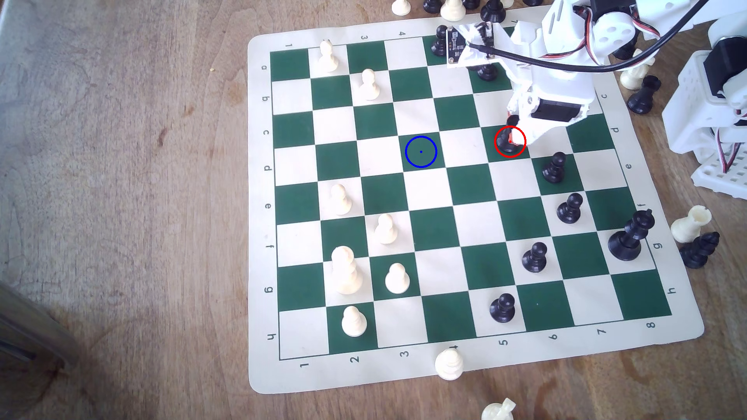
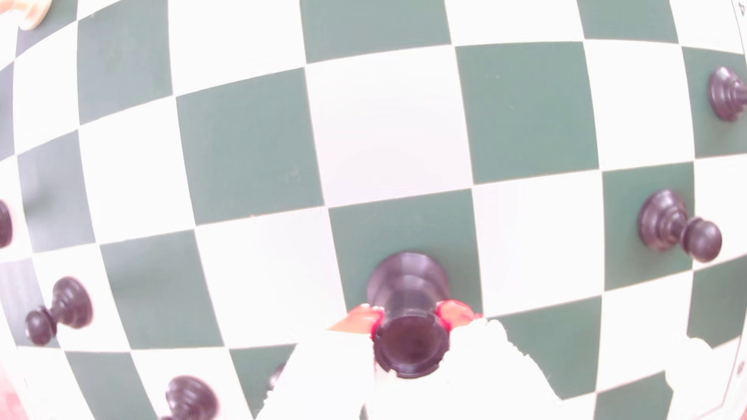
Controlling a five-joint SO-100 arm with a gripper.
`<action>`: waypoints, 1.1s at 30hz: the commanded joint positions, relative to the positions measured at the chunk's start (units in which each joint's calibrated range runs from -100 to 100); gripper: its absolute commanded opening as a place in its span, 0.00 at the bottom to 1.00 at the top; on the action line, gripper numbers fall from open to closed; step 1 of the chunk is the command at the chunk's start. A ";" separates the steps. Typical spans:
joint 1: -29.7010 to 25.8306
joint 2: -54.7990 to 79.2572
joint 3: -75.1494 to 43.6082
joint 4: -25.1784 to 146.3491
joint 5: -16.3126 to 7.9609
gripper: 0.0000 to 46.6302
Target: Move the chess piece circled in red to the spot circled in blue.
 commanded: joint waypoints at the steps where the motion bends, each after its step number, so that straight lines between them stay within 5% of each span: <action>1: -0.36 -2.74 -6.58 5.21 -0.39 0.04; 12: -1.45 2.27 -35.68 17.82 -1.22 0.03; 19: -3.56 18.06 -49.46 17.17 -2.15 0.03; 33: -3.33 31.98 -55.99 12.58 -0.59 0.06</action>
